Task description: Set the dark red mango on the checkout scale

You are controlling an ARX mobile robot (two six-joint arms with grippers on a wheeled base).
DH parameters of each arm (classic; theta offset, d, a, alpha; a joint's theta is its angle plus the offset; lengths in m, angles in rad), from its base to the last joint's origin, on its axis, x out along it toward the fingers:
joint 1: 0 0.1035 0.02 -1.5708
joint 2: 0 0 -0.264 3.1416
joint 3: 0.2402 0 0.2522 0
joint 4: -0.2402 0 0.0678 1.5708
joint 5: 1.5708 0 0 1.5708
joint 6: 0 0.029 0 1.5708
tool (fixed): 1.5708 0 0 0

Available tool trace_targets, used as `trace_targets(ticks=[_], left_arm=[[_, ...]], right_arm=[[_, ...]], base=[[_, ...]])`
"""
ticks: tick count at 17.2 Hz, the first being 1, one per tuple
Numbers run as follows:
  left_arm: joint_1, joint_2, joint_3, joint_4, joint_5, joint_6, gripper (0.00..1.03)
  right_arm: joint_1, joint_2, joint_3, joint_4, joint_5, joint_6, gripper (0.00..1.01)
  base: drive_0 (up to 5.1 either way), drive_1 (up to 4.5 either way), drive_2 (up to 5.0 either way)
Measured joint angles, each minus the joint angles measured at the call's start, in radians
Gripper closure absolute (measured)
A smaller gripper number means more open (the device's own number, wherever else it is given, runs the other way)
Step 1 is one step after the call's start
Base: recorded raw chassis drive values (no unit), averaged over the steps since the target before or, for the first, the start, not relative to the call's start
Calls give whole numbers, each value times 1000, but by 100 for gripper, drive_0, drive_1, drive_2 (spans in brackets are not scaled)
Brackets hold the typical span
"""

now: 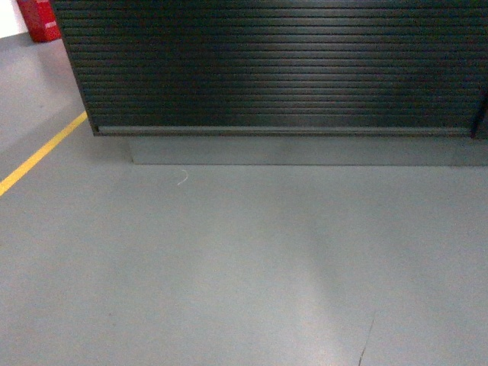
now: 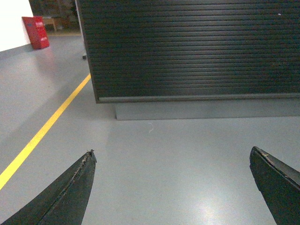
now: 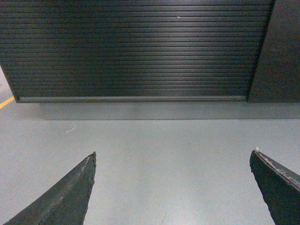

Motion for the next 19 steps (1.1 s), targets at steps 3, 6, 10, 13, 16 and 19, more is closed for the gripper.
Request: trace_targets(ticks=[3, 6, 10, 13, 16, 19], left_arm=[[0, 0, 0, 2, -2, 0, 5], [0, 0, 0, -2, -2, 0, 5], [0, 0, 0, 1, -3, 0, 5], [0, 0, 0, -2, -2, 0, 5], [0, 0, 0, 0, -2, 0, 5], [0, 0, 0, 3, -2, 0, 5]], right_arm=[[0, 0, 0, 2, 1, 0, 3], [0, 0, 0, 1, 0, 0, 3], [0, 0, 0, 3, 0, 0, 3], [0, 0, 0, 0, 0, 0, 3], [0, 0, 0, 3, 1, 0, 3], [0, 0, 0, 5, 0, 0, 3]], base=[[0, 432, -432], [-8, 423, -438], [-5, 423, -433], [8, 422, -406], [8, 412, -397], [-5, 395, -405]])
